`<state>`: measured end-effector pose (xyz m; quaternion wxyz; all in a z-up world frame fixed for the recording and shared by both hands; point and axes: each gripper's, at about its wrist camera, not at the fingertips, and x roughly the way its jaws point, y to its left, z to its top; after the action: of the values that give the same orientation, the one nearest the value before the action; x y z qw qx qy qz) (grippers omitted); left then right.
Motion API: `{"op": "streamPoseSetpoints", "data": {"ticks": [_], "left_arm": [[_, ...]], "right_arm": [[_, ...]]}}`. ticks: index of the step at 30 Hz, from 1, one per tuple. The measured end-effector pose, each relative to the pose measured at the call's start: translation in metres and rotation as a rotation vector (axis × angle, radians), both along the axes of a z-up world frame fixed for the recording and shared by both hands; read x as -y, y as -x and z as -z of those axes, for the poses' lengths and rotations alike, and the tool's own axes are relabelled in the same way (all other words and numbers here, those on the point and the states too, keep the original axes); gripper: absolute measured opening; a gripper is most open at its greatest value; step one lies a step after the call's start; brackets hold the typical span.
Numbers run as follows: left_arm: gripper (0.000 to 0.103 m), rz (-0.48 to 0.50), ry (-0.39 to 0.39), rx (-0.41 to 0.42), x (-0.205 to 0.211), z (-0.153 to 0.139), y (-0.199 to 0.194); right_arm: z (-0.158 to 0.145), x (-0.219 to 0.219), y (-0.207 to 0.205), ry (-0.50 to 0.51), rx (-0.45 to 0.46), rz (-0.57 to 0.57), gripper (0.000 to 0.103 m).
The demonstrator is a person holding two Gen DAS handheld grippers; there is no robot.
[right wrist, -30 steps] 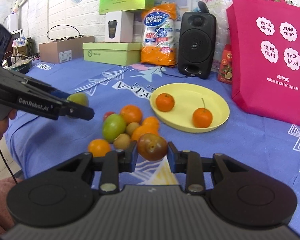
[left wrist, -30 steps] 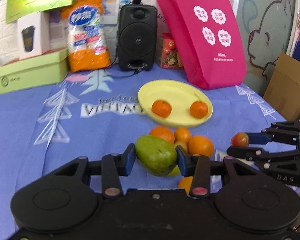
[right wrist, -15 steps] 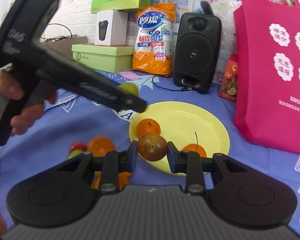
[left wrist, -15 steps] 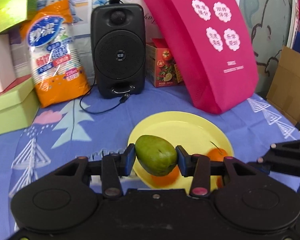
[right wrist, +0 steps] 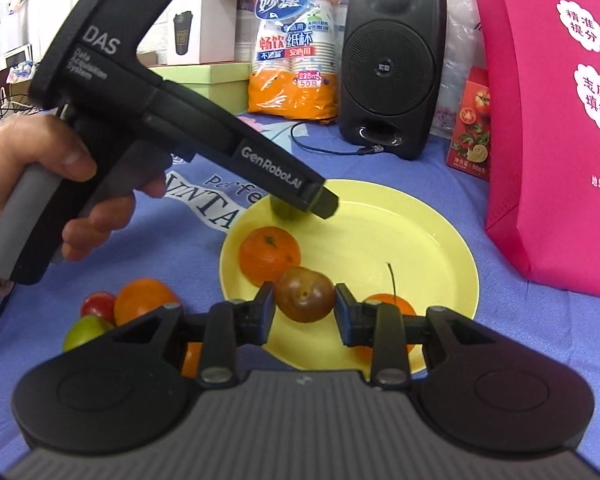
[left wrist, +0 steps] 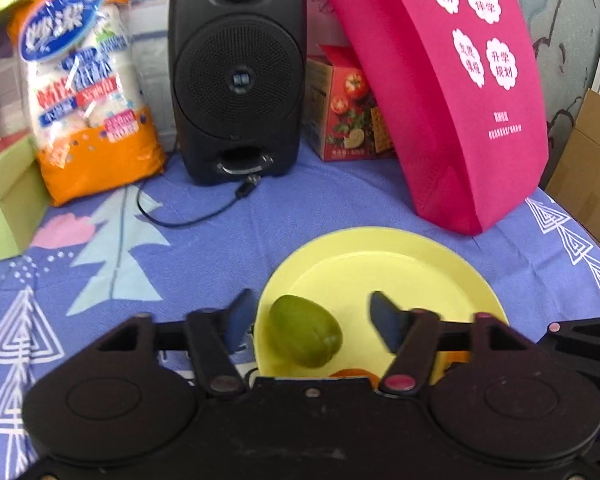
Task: Organize fruits
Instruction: 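Carry the green guava and brown fruit onto the plate and release both, then move both grippers back over the fruit pile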
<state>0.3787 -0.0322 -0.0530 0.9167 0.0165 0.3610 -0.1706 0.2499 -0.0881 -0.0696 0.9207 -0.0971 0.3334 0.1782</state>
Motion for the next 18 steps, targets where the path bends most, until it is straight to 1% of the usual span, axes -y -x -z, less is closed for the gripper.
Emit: {"op": "streamPoseSetpoints", "data": {"ticks": [1,6,11,14,18], "left_arm": [[0.080,-0.008,-0.002,0.010,-0.001,-0.003,0.004],[0.080,-0.035,-0.022,0.069,-0.013,-0.026,0.035],[0.080,-0.081,0.001,0.103,-0.039,-0.044,0.082],[0.080,-0.118,0.007,0.113,-0.054,-0.047,0.113],[0.080,-0.153,0.029,0.091,-0.072,-0.041,0.152]], "right_arm": [[-0.001,0.000,0.000,0.001,0.006,0.003,0.032],[-0.015,0.002,0.016,-0.004,0.042,0.010,0.033],[-0.025,0.003,0.041,-0.017,0.066,0.015,0.038],[-0.029,0.003,0.058,-0.020,0.068,0.007,0.038],[-0.031,0.005,0.084,-0.028,0.061,-0.007,0.039]]}}
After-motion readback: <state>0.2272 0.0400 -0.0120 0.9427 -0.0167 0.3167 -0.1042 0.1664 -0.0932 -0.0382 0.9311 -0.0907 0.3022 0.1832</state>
